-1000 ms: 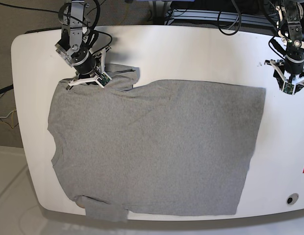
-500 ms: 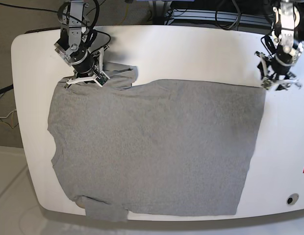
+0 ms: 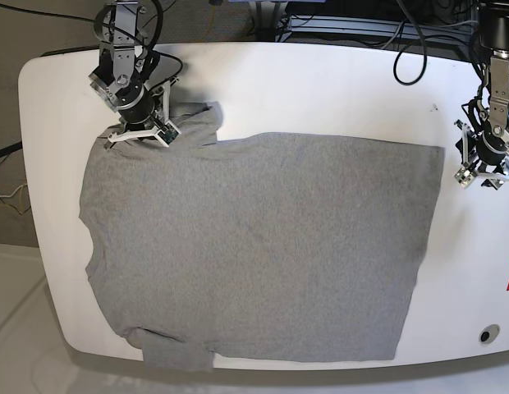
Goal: Fold the T-shirt properly
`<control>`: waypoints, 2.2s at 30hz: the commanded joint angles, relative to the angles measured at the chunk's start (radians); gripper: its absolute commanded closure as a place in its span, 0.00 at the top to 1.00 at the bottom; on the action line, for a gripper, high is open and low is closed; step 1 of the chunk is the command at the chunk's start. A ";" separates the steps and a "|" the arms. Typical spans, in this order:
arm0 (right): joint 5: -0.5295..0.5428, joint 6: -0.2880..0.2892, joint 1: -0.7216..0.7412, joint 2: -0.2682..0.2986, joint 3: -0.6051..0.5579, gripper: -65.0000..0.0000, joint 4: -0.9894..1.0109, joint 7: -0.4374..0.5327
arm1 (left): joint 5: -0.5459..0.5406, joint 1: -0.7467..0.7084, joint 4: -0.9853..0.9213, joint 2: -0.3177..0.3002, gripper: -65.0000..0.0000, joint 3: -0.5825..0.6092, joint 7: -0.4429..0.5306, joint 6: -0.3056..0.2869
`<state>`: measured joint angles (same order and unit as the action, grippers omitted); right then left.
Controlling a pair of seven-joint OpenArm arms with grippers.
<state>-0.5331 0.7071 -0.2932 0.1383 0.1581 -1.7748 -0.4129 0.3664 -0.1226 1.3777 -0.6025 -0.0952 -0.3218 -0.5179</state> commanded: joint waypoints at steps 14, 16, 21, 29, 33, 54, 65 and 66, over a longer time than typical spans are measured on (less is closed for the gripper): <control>0.036 -0.009 0.010 -0.009 0.019 0.00 -0.032 0.015 | -0.026 0.031 0.059 0.027 0.53 0.096 0.014 0.074; 0.034 -0.009 0.009 -0.008 0.018 0.00 -0.033 0.014 | -0.034 0.025 0.080 0.032 0.54 0.096 0.014 0.076; 0.030 -0.009 0.003 -0.005 0.017 0.00 -0.026 0.010 | -0.073 0.017 0.140 0.040 0.52 0.076 -0.010 0.045; 0.034 -0.009 0.000 -0.004 0.023 0.16 -0.031 0.005 | -0.089 0.008 0.137 0.082 0.50 0.073 -0.021 0.044; 0.035 -0.009 0.000 -0.004 0.024 0.29 -0.035 0.000 | -0.063 0.008 0.127 0.092 0.50 0.067 -0.008 0.042; 0.074 -0.009 0.006 -0.005 0.026 0.42 -0.021 -0.024 | -0.084 -0.011 0.232 0.066 0.53 0.117 -0.083 -0.037; 0.113 -0.009 0.011 -0.003 0.022 0.41 -0.014 -0.026 | -0.354 0.013 0.032 0.032 0.43 0.106 -0.004 -0.103; 0.116 -0.009 0.008 -0.002 0.024 0.41 -0.020 -0.027 | -0.340 0.006 0.035 0.021 0.43 0.110 -0.013 -0.105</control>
<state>-0.4294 0.7033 -0.2890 0.1280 0.1780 -1.7771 -0.4496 -0.0040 -0.1173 1.4097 -0.5537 0.0154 -0.3084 -0.6205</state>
